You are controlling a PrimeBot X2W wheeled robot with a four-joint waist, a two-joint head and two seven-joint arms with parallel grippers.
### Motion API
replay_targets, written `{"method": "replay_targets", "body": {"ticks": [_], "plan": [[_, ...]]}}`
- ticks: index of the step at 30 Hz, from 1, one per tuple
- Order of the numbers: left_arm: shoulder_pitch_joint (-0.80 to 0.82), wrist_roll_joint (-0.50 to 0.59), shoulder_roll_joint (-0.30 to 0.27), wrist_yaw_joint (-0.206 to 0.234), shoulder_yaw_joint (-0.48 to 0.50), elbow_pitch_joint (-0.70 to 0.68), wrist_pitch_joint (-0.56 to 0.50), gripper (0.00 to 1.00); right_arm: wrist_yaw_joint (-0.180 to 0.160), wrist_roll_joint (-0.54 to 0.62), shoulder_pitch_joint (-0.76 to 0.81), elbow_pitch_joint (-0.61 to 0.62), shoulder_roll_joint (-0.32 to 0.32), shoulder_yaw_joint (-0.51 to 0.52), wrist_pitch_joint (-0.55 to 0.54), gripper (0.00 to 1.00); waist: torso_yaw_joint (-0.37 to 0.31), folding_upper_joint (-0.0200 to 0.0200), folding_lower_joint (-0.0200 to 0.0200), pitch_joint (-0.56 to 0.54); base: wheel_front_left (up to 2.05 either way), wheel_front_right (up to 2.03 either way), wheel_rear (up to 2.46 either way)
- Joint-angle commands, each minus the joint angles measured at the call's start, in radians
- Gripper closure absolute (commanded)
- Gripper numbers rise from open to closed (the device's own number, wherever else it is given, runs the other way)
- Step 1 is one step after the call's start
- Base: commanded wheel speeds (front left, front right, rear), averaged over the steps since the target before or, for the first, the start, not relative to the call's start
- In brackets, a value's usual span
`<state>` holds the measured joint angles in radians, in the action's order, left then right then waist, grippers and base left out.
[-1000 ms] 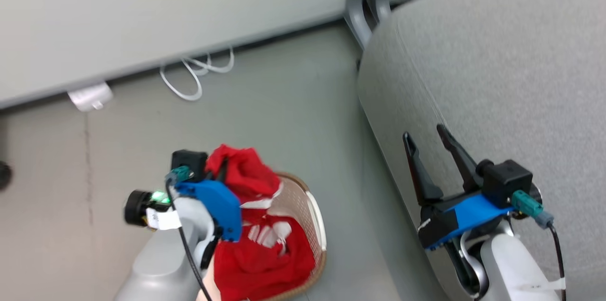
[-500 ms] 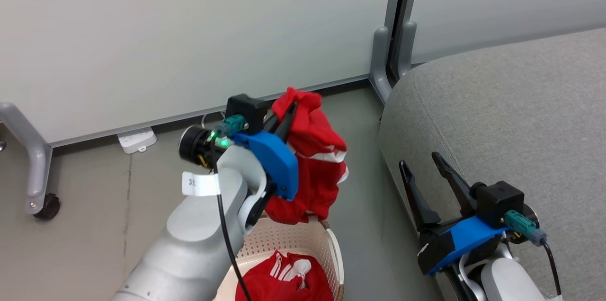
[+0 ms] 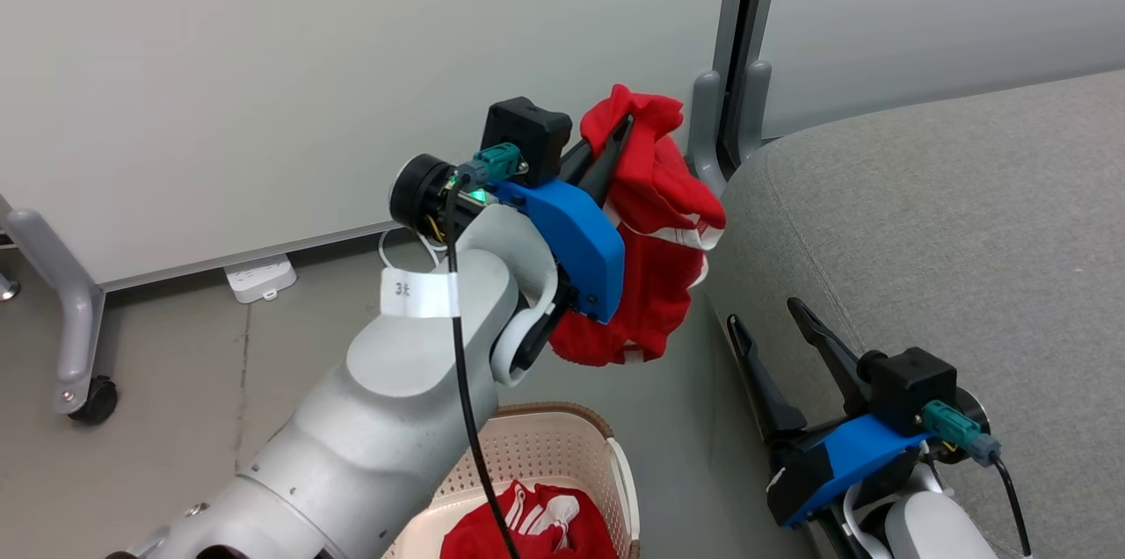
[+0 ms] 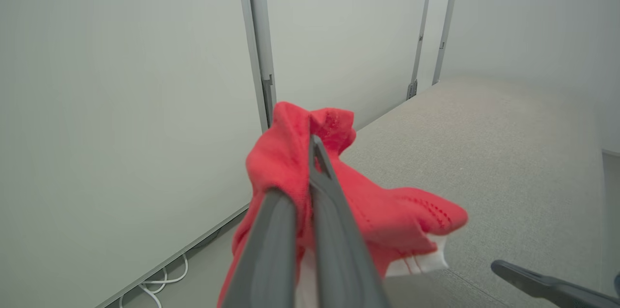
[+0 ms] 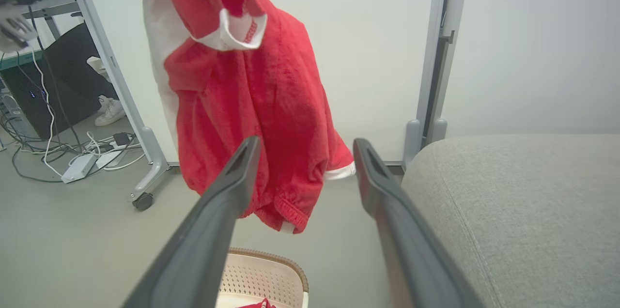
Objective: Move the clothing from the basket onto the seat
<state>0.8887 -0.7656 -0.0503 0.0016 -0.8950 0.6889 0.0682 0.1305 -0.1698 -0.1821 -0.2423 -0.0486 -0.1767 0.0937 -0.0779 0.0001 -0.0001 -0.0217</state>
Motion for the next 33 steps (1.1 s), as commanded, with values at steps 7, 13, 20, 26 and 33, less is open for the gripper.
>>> {"method": "replay_targets", "body": {"ticks": [7, 13, 20, 26, 33], "plan": [[0.023, -0.061, 0.0, 0.027, -0.074, 0.016, 0.022, 1.0, 0.0, 0.0, 0.019, 0.01, -0.003, -0.006, -0.004, 0.0, -0.004, -0.0001, 0.0001, 0.0, 0.0, 0.0, 0.0], [0.03, -0.106, 0.0, 0.034, -0.114, 0.028, 0.043, 1.0, 0.0, 0.013, 0.001, -0.007, -0.003, -0.002, -0.011, 0.0, -0.003, -0.0001, 0.0001, 0.001, 0.0, 0.0, 0.0], [0.039, -0.154, 0.0, 0.043, -0.163, 0.022, 0.062, 1.0, 0.0, 0.048, -0.084, -0.085, -0.003, -0.009, -0.041, 0.0, 0.003, -0.0001, 0.0001, 0.001, 0.0, 0.0, 0.0], [0.045, -0.192, 0.0, 0.05, -0.204, 0.013, 0.077, 1.0, 0.0, 0.067, -0.191, -0.198, -0.003, -0.025, -0.046, 0.0, 0.009, -0.0001, 0.0001, 0.007, 0.0, 0.0, 0.0], [0.061, -0.23, 0.0, 0.052, -0.251, 0.0, 0.088, 1.0, 0.0, 0.064, -0.318, -0.344, -0.003, -0.061, -0.036, 0.0, 0.02, -0.0001, 0.0001, 0.019, 0.0, 0.0, 0.0]]}}
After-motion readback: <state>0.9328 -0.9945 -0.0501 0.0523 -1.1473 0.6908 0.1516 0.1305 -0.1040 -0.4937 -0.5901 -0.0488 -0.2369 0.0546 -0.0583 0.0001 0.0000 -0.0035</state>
